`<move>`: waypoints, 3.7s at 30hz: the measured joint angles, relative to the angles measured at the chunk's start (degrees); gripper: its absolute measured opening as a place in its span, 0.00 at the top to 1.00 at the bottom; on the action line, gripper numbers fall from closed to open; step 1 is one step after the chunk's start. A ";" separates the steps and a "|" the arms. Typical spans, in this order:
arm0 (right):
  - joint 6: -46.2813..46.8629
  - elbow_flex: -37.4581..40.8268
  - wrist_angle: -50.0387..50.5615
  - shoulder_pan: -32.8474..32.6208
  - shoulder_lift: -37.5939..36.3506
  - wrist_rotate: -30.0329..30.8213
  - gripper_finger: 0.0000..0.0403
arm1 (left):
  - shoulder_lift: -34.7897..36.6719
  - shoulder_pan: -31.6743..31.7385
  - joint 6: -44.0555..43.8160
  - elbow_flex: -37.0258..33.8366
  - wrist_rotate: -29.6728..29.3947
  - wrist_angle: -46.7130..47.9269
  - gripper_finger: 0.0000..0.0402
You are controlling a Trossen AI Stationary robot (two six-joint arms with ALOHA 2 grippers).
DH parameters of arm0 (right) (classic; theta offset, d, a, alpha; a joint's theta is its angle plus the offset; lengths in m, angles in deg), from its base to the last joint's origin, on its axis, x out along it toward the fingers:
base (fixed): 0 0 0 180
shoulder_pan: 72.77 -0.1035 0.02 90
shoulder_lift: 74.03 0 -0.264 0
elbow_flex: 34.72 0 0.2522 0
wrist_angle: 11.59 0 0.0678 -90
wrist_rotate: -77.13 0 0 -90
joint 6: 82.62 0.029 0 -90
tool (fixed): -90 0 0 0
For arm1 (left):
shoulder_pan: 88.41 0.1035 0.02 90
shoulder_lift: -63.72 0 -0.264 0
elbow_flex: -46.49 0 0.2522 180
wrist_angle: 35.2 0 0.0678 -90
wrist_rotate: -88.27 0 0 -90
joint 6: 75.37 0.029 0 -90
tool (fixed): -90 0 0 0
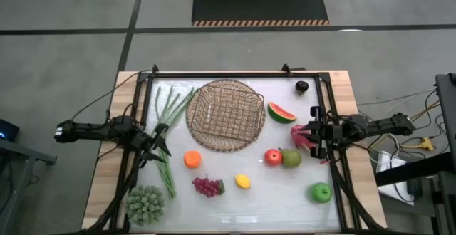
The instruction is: Build produce basket
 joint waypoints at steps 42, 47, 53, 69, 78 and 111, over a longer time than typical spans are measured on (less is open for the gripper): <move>12.94 -0.27 -19.95 0.02 10.42 8.77 0.90 | -15.12 -0.02 -12.03 0.00 -16.73 -54.79 0.71; 11.40 -3.61 -21.08 0.02 17.26 9.01 0.90 | -19.35 -0.02 -5.31 1.07 -19.83 -57.12 0.71; 12.71 -9.06 -19.86 -0.04 24.43 8.91 0.90 | -22.43 -0.02 -0.89 2.29 -24.12 -59.82 0.71; 37.12 -41.00 43.23 -7.83 41.39 8.81 0.90 | -21.59 -0.02 -0.41 2.51 -27.16 -60.52 0.71; 48.40 -54.91 60.53 -15.31 55.04 9.01 0.91 | -20.13 -0.02 -0.41 1.99 -27.19 -60.36 0.71; 61.44 -57.52 73.59 -13.46 77.84 11.93 0.14 | -18.91 -0.02 6.89 1.68 -27.12 -63.24 0.71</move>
